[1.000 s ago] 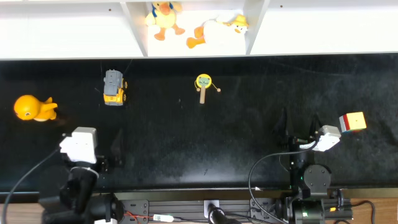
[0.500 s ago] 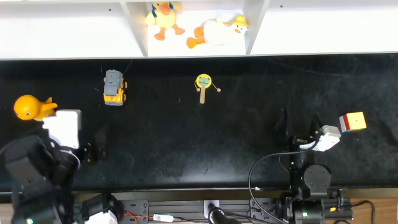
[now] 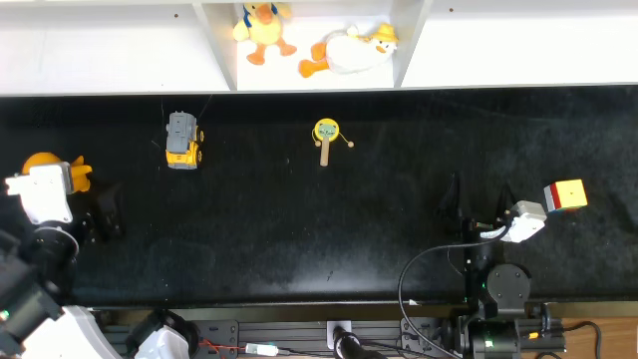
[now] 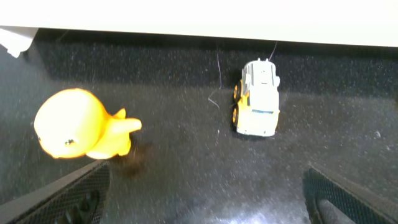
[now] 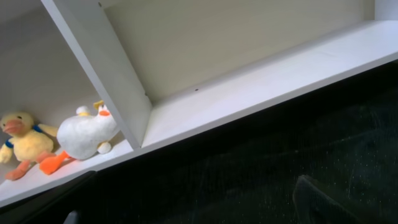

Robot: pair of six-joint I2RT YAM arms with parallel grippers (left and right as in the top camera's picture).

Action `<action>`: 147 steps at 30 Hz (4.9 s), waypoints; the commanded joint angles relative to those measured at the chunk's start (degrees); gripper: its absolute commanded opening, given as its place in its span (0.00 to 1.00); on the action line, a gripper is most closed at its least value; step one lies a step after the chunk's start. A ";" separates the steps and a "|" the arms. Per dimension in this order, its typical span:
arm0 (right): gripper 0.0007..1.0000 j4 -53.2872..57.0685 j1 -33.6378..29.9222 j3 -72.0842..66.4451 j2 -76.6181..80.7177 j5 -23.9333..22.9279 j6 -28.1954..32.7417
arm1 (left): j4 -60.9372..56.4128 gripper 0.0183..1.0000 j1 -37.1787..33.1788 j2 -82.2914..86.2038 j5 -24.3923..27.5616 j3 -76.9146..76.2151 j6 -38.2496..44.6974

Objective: Store Toys

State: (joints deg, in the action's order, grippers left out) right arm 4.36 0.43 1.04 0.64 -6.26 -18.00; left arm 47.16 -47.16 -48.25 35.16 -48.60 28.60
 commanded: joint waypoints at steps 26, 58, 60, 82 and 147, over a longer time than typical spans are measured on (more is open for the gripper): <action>1.00 -0.35 0.28 -0.76 -0.37 -0.39 -0.22 | -17.94 1.00 -14.71 -20.13 -0.33 -1.38 7.82; 1.00 -0.35 0.28 -0.76 -0.37 -0.39 -0.20 | -33.44 0.51 -5.79 -37.66 -4.83 -1.42 7.41; 1.00 -0.35 0.28 -0.76 -0.37 -0.39 -0.22 | -33.44 0.35 -5.79 -37.66 -4.81 -1.42 7.39; 1.00 -0.35 0.28 -0.76 -0.37 -0.39 -0.20 | -13.75 0.08 1.55 -33.75 -8.55 -22.56 0.94; 0.99 -0.35 0.28 -0.76 -0.37 -0.39 -0.22 | -21.84 0.10 18.01 -50.90 -20.92 -37.33 -16.72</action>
State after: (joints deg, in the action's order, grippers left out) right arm 4.32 0.43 1.04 0.64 -6.28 -18.00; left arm 25.67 -29.69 -98.13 14.26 -83.31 13.19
